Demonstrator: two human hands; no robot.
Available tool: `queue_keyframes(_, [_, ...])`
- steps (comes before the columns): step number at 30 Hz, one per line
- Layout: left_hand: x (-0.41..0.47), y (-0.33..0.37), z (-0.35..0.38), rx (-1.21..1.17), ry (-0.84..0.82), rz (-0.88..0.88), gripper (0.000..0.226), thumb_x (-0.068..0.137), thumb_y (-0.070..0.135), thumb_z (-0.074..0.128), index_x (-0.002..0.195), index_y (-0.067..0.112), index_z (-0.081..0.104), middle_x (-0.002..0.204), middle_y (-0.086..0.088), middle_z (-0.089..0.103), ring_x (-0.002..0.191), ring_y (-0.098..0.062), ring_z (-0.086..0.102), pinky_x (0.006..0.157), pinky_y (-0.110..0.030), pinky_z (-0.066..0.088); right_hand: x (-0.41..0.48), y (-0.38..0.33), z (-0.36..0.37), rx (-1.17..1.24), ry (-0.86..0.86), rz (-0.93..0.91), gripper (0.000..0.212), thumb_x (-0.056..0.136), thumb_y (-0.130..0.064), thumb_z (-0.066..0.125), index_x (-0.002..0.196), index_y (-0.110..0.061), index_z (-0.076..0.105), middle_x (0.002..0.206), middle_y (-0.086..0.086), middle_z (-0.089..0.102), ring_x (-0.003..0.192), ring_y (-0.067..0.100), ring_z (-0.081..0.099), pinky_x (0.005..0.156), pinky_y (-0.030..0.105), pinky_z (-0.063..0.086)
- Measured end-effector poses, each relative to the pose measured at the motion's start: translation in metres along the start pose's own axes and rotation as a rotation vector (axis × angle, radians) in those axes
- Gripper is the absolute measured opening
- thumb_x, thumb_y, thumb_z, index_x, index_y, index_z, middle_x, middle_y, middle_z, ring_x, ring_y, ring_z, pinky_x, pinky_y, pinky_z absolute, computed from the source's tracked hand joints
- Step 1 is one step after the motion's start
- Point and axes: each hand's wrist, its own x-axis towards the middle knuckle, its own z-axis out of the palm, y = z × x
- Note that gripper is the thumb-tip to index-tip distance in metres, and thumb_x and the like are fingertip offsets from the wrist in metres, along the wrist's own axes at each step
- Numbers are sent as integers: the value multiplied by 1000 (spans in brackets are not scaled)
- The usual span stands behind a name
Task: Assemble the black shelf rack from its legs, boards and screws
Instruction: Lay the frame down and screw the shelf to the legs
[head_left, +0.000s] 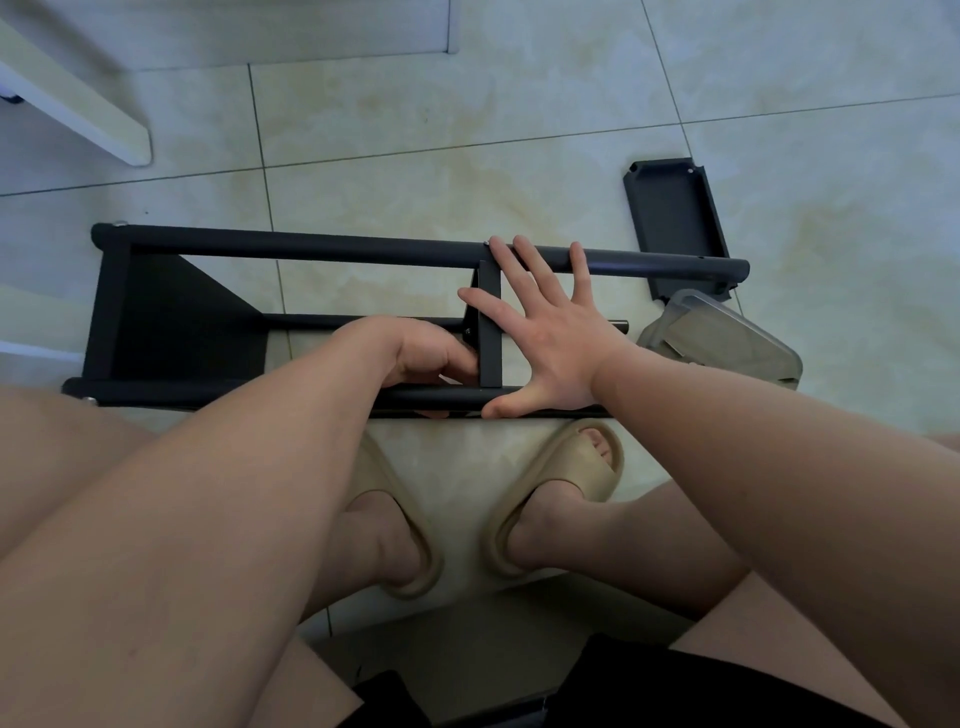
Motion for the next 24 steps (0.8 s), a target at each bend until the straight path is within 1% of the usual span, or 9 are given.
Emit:
queue_keyframes(2, [0,0,0,14,-10,-7,22,90,22,63,108,25,74,97,4,75,86,-13,69,84,-33,51,0,0,0,2,-2,-3,122,62,-102,27,161,-35,5,167,13,-23,153,33,-23,113,76,-9])
queue_keyframes(5, [-1,1,1,23,-4,-11,19,90,20,62,103,22,76,94,1,75,84,-16,70,83,-33,53,1,0,0,6,-1,-7,122,61,-103,27,161,-35,5,167,13,-23,153,33,-23,113,76,-9])
queue_keyframes(7, [-2,2,1,14,12,-7,18,90,17,60,90,20,78,85,-1,74,74,-15,70,77,-32,54,1,1,0,4,-3,-6,123,61,-103,26,161,-35,5,167,12,-23,153,33,-23,113,75,-9])
queue_keyframes(9, [-2,3,1,9,-1,-1,26,89,15,59,72,20,78,75,-1,71,65,-15,67,70,-30,52,1,1,1,1,2,-4,123,61,-104,26,161,-35,6,167,12,-23,153,33,-22,113,75,-9])
queue_keyframes(10, [-2,2,1,18,-13,1,27,89,15,59,70,19,77,74,-2,69,65,-15,65,69,-29,52,1,1,1,0,6,-5,123,61,-104,26,161,-35,6,167,12,-22,153,33,-22,113,76,-8])
queue_keyframes(14, [-1,0,0,42,20,29,17,88,13,61,86,16,77,89,-8,74,84,-24,69,82,-34,53,0,0,2,3,16,-8,123,61,-104,26,161,-35,7,167,13,-20,154,33,-21,113,75,-9])
queue_keyframes(16, [1,-1,0,38,53,64,21,88,8,60,86,17,79,92,-8,75,88,-24,70,89,-36,53,0,0,2,5,19,-9,123,61,-104,27,161,-34,8,168,13,-20,154,33,-20,113,75,-10])
queue_keyframes(20, [2,-1,-1,49,39,105,37,88,3,57,71,26,80,81,-2,74,81,-17,69,83,-30,54,0,1,3,3,24,-12,122,62,-104,27,161,-34,8,168,13,-19,154,34,-19,113,74,-10])
queue_keyframes(24, [2,-1,-2,4,5,108,38,89,0,56,75,25,81,85,-5,74,81,-20,71,86,-34,54,1,1,3,7,19,-12,122,62,-104,27,160,-35,7,168,13,-19,154,34,-20,113,74,-11])
